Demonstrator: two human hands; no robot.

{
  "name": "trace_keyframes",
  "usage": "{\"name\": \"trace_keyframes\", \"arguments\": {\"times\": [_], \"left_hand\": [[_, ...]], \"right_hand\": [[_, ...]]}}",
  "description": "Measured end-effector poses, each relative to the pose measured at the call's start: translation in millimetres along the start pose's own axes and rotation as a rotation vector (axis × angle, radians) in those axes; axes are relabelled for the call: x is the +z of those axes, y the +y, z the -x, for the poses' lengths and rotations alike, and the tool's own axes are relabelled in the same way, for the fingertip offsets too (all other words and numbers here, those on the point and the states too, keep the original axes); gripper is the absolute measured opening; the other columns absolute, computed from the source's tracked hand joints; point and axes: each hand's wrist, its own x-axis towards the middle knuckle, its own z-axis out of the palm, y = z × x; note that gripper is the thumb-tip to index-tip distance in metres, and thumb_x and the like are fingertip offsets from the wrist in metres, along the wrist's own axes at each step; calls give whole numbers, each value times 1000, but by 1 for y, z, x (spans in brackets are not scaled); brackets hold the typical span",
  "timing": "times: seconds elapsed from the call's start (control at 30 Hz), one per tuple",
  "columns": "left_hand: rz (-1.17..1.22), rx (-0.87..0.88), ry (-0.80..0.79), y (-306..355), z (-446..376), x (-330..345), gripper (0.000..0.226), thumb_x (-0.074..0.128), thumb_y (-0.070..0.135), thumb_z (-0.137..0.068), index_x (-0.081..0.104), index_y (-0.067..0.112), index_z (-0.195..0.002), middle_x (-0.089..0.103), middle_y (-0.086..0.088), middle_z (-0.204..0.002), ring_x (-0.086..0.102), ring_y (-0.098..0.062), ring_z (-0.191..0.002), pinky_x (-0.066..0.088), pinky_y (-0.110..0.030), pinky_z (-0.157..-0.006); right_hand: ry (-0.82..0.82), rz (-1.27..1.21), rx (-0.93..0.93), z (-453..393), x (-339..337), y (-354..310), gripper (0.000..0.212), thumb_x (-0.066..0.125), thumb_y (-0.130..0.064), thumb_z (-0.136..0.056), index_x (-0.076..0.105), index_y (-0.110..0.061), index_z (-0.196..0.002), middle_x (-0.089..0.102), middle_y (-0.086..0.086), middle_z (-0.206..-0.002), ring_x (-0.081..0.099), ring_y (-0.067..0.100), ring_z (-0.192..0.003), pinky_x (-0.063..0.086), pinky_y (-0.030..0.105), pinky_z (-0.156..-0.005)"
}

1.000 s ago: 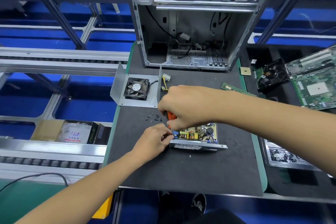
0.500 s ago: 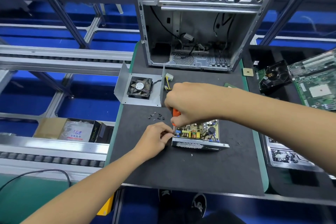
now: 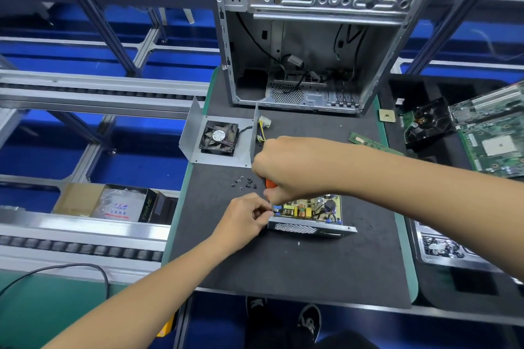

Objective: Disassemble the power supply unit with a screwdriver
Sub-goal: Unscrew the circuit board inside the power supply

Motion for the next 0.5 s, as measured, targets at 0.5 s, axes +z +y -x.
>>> {"name": "trace_keyframes", "arguments": {"times": [0.5], "left_hand": [[-94, 71, 47, 4, 3, 4, 4, 69, 10, -85, 70, 7, -82, 49, 17, -70, 46, 1, -59, 32, -7, -58]], "right_hand": [[-167, -119, -165, -2, -8, 6, 10, 60, -12, -77, 61, -19, -85, 63, 0, -87, 58, 20, -83, 38, 28, -59]]}}
